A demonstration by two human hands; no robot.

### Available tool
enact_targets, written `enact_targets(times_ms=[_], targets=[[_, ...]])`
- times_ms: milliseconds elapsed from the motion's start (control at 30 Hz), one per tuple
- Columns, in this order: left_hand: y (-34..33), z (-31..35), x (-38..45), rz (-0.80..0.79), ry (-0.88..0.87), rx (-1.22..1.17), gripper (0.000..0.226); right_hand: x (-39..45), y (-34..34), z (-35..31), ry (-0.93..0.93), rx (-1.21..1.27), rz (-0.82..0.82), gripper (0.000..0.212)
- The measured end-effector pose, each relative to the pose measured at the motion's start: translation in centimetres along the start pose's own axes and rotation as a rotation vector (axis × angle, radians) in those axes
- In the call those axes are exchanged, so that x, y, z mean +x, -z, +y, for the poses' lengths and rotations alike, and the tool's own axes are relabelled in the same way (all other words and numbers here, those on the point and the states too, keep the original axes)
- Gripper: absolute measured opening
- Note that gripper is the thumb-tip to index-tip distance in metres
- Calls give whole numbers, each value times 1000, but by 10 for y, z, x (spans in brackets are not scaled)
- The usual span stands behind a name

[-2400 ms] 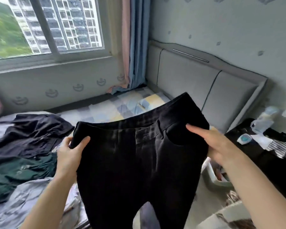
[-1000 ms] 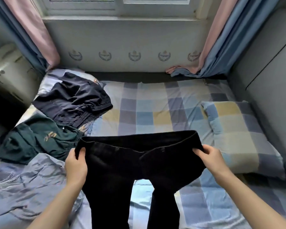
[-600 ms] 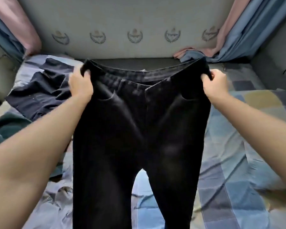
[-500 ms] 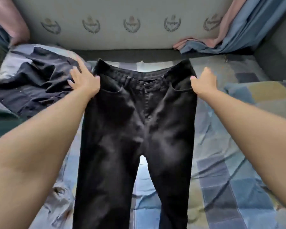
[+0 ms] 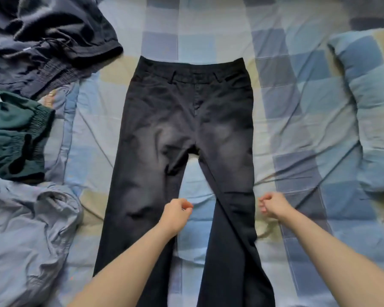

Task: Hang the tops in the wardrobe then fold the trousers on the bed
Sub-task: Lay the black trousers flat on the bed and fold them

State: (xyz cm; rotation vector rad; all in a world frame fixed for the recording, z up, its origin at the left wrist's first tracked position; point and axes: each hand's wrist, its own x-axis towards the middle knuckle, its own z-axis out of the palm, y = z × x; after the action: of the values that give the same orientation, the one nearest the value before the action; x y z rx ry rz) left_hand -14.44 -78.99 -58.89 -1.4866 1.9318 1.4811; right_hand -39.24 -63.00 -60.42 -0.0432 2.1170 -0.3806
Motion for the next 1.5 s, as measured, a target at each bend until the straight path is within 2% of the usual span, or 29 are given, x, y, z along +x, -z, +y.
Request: enact_targets(times_ms=[100, 167, 233, 300, 367, 433, 500, 533, 600, 667, 733, 800, 867, 1000, 1100, 1167, 1233, 1333, 1400, 1433, 1467, 1500], targets=[[-54, 1, -10, -226, 103, -227, 12, -31, -30, 34, -24, 40, -108, 21], [-79, 8, -17, -299, 119, -284, 12, -40, -43, 58, 41, 6, -92, 17], [-97, 14, -25, -330, 139, -332, 17, -49, -51, 78, 68, -34, -70, 20], [-109, 20, -34, -344, 149, -381, 22, -61, -57, 93, 66, 49, -93, 40], [-117, 23, -39, -352, 164, -413, 23, -76, -64, 98, 88, 145, -123, 42], [-122, 26, -47, -368, 180, -465, 23, -94, -72, 98, 190, 166, -183, 42], [-120, 25, -49, -343, 232, -592, 17, -111, -74, 98, 316, 151, -268, 54], [-117, 23, -51, -336, 270, -671, 17, -116, -70, 99, 339, 160, -290, 53], [-112, 17, -52, -368, 342, -848, 23, -110, -54, 104, 300, 235, -196, 38], [-108, 14, -52, -428, 403, -977, 37, -93, -38, 108, 143, 356, -50, 28], [-107, 16, -57, -496, 407, -1094, 43, -78, -36, 102, 61, 402, -55, 26], [-107, 23, -62, -543, 366, -1157, 48, -69, -49, 87, 79, 438, -106, 29], [-104, 26, -65, -549, 300, -1195, 48, -67, -62, 68, 80, 633, -194, 29], [-99, 26, -66, -527, 264, -1314, 47, -80, -63, 56, -28, 1045, -587, 40], [-98, 26, -66, -518, 306, -1339, 41, -96, -53, 60, -4, 1088, -717, 42], [-96, 26, -66, -504, 310, -1294, 39, -104, -45, 66, 14, 984, -640, 35], [-97, 26, -64, -432, 284, -1225, 30, -106, -31, 78, 38, 932, -420, 30], [-99, 29, -57, -264, 228, -1010, 15, -110, 5, 99, 189, 607, 177, 26], [-98, 36, -52, -223, 160, -864, 13, -116, 31, 112, 269, 394, 539, 29], [-98, 39, -48, -202, 122, -832, 15, -116, 42, 118, 278, 334, 636, 29], [-98, 40, -45, -175, 109, -836, 16, -113, 48, 124, 277, 284, 656, 29], [-98, 40, -43, -160, 128, -853, 17, -107, 50, 131, 259, 241, 594, 32]])
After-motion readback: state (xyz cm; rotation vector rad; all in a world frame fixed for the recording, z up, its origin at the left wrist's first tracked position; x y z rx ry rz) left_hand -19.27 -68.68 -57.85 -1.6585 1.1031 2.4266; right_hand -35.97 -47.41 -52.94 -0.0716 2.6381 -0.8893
